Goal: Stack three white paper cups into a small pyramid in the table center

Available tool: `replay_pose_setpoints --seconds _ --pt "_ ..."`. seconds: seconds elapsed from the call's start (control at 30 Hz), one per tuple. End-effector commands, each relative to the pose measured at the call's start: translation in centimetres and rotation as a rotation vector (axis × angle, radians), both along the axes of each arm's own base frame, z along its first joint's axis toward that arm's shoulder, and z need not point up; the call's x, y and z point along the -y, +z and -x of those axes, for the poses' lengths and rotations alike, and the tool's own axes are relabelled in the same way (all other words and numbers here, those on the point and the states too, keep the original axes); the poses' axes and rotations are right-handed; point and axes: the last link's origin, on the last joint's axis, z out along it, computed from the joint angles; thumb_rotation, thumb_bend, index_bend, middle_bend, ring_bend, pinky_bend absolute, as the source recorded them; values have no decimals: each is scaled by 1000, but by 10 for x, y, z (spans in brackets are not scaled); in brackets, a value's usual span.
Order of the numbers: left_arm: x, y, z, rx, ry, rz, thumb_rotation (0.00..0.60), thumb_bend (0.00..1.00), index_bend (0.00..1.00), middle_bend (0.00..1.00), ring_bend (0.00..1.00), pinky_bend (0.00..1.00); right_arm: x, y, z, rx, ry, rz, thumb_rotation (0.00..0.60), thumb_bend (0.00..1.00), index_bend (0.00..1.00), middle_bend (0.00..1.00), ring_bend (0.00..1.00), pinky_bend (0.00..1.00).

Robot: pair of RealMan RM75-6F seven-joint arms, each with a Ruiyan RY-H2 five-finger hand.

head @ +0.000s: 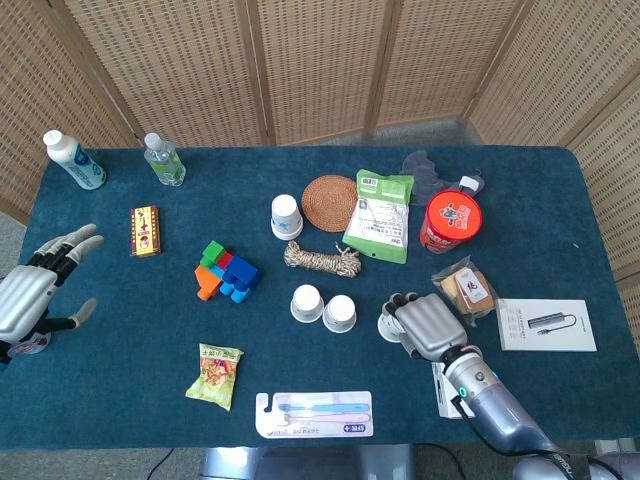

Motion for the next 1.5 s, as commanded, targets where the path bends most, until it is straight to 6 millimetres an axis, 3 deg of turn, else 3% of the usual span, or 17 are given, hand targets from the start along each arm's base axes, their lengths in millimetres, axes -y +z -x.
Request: replay_pose_setpoints --seconds 0.03,0.4,0.83,1.5 --pt "0 0 0 0 2 0 600 451 0 0 0 98 4 7 -9 4 16 -5 600 559 304 264 298 682" --pt "-2 1 -3 -4 -6 -2 600 451 0 0 0 98 14 14 -38 31 49 -53 600 556 305 264 301 682" --pt "3 4 4 -3 14 -8 600 451 0 0 0 98 26 0 -80 26 139 -126 600 556 307 265 307 682" --pt "6 6 16 11 38 -14 600 451 0 0 0 98 49 -28 -119 -4 164 -165 600 552 305 265 307 682"
